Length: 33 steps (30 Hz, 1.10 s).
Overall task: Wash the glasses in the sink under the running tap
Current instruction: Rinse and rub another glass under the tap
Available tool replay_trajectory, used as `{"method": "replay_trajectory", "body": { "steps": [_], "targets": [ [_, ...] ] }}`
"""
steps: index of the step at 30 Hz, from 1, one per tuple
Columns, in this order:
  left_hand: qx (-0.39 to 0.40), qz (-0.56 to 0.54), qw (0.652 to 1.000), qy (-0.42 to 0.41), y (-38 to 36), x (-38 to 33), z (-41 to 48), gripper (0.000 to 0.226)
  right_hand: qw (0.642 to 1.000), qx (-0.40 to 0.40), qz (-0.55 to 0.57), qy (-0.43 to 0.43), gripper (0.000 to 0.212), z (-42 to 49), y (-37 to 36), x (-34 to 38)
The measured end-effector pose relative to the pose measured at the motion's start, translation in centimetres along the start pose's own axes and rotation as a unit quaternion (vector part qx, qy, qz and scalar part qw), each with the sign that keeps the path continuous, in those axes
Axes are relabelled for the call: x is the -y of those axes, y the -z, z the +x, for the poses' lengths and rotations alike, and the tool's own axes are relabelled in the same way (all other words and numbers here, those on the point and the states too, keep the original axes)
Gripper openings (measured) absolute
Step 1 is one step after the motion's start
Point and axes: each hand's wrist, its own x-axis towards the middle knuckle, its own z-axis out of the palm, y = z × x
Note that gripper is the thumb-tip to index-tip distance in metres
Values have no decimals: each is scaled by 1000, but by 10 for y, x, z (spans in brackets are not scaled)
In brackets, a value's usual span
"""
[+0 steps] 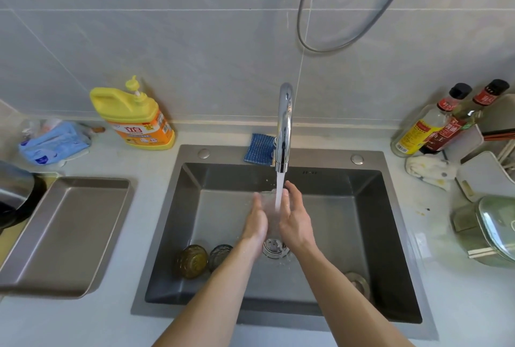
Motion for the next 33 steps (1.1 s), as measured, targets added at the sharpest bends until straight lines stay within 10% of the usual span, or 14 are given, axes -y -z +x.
{"method": "replay_trajectory", "body": {
  "steps": [3, 7, 14, 20, 23, 29, 33],
  "targets": [
    [48, 28, 996, -68, 2, 2, -2, 87, 1000, 26, -6, 1, 65, 0, 3, 4],
    [102, -25, 993, -49, -4, -6, -4, 43, 995, 69, 69, -8, 79, -3, 11, -9],
    [45, -399, 910, 105, -28, -3, -9, 51, 994, 20, -49, 94, 49, -7, 7, -19],
    [47, -373, 897, 231, -10, -23, -13, 75, 985, 29, -134, 106, 53, 1, 14, -10],
    [117, -334, 914, 200, -3, -16, -10, 72, 995, 64, -9, 70, 44, 6, 14, -8],
    [166, -196, 958, 129, 25, -17, -9, 61, 986, 127, 102, -35, 105, 6, 20, -9],
    [126, -186, 967, 116, 25, -9, 0, 50, 998, 42, 32, -17, 86, 6, 18, -3]
  ]
}}
